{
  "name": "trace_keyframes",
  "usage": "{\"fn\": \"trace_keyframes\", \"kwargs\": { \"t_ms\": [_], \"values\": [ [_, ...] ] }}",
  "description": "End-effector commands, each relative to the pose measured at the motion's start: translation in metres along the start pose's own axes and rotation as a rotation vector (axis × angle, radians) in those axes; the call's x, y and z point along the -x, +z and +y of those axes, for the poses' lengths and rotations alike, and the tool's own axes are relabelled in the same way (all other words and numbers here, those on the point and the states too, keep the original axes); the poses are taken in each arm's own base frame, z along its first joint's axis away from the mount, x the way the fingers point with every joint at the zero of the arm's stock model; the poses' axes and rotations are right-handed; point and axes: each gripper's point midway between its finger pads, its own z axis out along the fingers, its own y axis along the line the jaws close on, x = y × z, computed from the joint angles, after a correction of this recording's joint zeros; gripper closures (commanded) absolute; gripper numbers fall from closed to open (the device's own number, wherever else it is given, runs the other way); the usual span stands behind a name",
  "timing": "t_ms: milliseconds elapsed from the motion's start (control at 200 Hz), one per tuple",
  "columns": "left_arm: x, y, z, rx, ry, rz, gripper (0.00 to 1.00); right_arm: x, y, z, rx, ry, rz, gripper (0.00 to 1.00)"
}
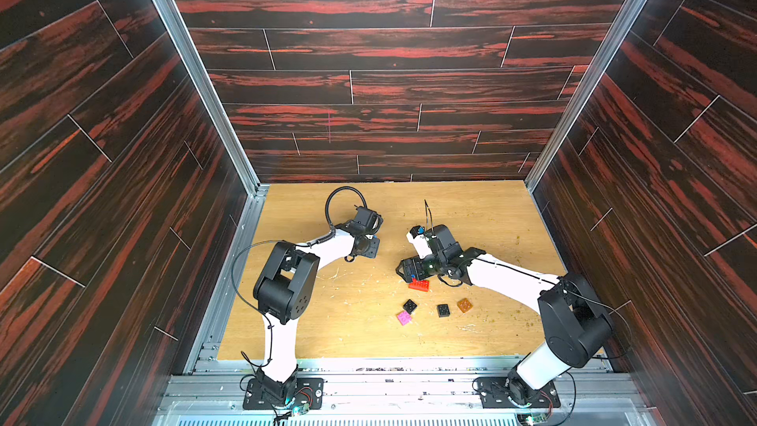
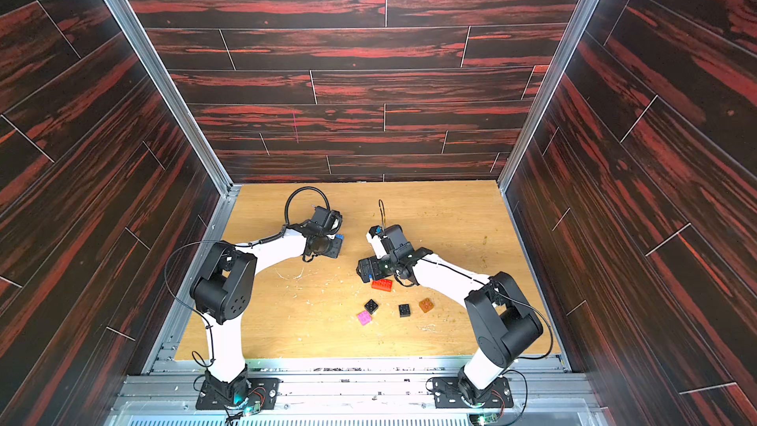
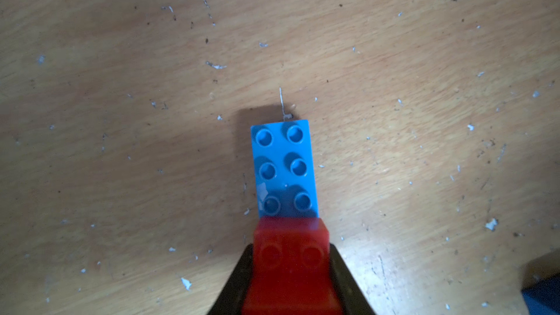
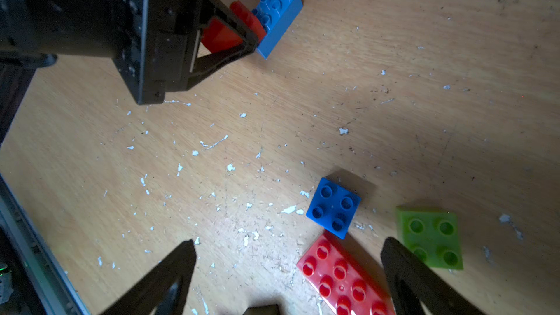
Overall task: Assemble the letter v with lego
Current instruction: Assemble the lego brick with the lego brick.
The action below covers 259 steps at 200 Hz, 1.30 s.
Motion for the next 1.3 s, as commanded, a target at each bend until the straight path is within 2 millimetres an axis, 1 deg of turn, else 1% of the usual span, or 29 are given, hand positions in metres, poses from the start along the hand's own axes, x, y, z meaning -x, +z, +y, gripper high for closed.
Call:
{"fn": "trace_keyframes", "kwargs": {
  "t_ms": [0, 155, 311, 787, 1117, 1293],
  "values": [
    [-0.047, 0.013, 0.007, 0.026, -0.023, 0.136, 0.72, 0.002, 0.004, -0.001, 0.006, 0.012, 0.005, 0.02],
    [-0.062, 0.016, 0.007, 0.030, -0.066, 0.158, 0.72, 0.001, 0.005, -0.001, 0.004, 0.013, 0.008, 0.02],
    [-0.073, 0.016, 0.006, 0.043, -0.075, 0.177, 0.72, 0.000, 0.005, -0.001, 0.003, 0.012, 0.011, 0.02],
    [-0.094, 0.016, 0.009, 0.067, -0.070, 0.237, 0.73, 0.000, 0.005, -0.001, 0.005, 0.011, 0.011, 0.02],
    [-0.099, 0.020, 0.009, 0.077, -0.044, 0.272, 0.73, -0.001, 0.004, -0.001, 0.005, 0.013, 0.011, 0.02],
    [-0.092, 0.019, 0.008, 0.078, -0.014, 0.290, 0.73, -0.001, 0.003, -0.002, 0.004, 0.016, 0.010, 0.01]
  ]
}}
